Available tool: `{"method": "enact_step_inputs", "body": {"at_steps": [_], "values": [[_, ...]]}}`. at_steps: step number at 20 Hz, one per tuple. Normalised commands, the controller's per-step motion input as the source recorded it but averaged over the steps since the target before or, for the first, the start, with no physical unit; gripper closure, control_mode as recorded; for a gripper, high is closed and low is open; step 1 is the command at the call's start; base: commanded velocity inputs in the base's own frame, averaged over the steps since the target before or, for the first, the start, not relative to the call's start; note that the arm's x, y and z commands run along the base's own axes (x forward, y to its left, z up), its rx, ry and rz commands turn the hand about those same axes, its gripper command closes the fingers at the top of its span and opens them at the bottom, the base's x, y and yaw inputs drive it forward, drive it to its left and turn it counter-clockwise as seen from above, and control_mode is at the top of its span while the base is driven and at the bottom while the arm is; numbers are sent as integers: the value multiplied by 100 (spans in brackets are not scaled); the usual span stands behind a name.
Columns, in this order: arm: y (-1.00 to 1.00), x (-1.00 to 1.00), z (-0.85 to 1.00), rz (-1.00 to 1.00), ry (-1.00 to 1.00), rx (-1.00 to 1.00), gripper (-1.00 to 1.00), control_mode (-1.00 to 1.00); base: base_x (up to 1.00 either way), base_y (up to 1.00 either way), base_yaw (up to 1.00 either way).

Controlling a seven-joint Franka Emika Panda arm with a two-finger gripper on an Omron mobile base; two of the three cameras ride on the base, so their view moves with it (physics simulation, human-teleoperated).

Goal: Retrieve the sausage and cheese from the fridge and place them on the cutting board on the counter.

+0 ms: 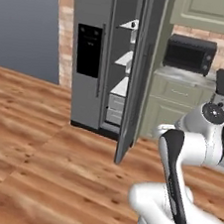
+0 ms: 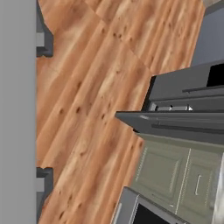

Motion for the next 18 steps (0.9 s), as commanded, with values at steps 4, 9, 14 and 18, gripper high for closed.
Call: {"method": "enact_step_inputs", "body": {"at_steps": [4, 9, 14, 18], "values": [[0, 0, 0, 0, 0, 0, -100, 100, 78, 44, -14], [0, 0, 0, 0, 0, 0, -100, 100, 70, 53, -18], [0, 0, 0, 0, 0, 0, -100, 100, 69, 53, -21], [0, 0, 0, 0, 0, 0, -100, 100, 63, 59, -20]]}}
